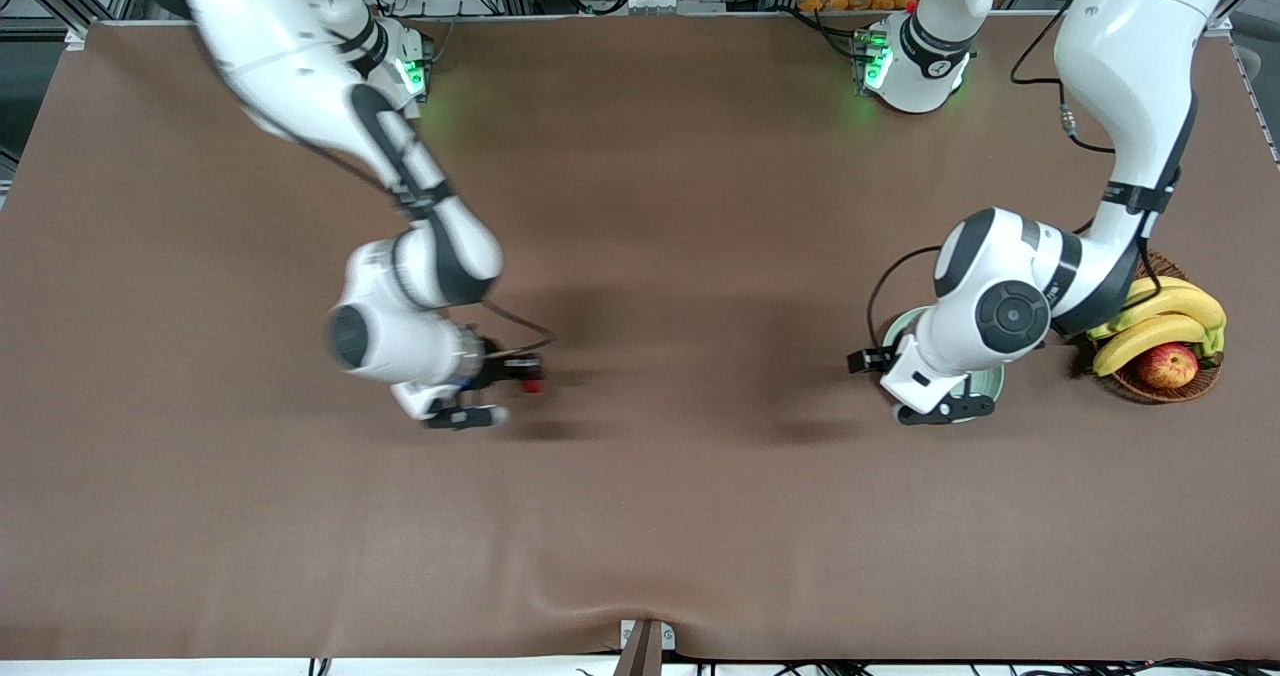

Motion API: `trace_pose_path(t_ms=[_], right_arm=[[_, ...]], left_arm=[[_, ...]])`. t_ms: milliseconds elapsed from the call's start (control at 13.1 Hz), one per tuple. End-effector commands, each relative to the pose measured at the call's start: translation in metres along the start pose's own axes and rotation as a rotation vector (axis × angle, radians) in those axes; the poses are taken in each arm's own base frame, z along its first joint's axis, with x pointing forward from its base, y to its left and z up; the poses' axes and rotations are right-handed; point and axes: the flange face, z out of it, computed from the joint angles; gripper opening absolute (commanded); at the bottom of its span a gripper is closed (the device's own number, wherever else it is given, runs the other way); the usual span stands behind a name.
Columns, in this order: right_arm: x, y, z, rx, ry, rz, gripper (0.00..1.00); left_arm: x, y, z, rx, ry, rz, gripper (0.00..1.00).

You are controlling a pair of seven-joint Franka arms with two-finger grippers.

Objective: Collect all strawberries into plate
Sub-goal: 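Carry the last strawberry to the left gripper and hand it over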

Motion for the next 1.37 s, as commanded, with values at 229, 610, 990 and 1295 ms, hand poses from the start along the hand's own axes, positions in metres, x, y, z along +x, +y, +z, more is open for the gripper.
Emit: trace_pose_path(t_ms=[229, 610, 990, 1295], right_arm=[[-0.034, -0.117, 0.068, 0.085, 0.027, 0.12, 0.0], [-0.061, -0.15, 0.11, 0.104, 0.093, 0.139, 0.34], [-0.045, -0.152, 0.073, 0.127, 0.123, 0.138, 1.0], [-0.009, -0.122, 0.005, 0.102, 0.018, 0.185, 1.0]], left_arm=[[-0.021, 0.069, 0.015, -0.047, -0.03, -0.104, 1.0], [-0.035, 0.119, 0.037, -0.112, -0.003, -0.185, 1.0], [-0.038, 0.131, 0.048, -0.14, -0.001, -0.256, 1.0], [-0.048, 0.168, 0.072, -0.227, 0.015, -0.358, 1.0]])
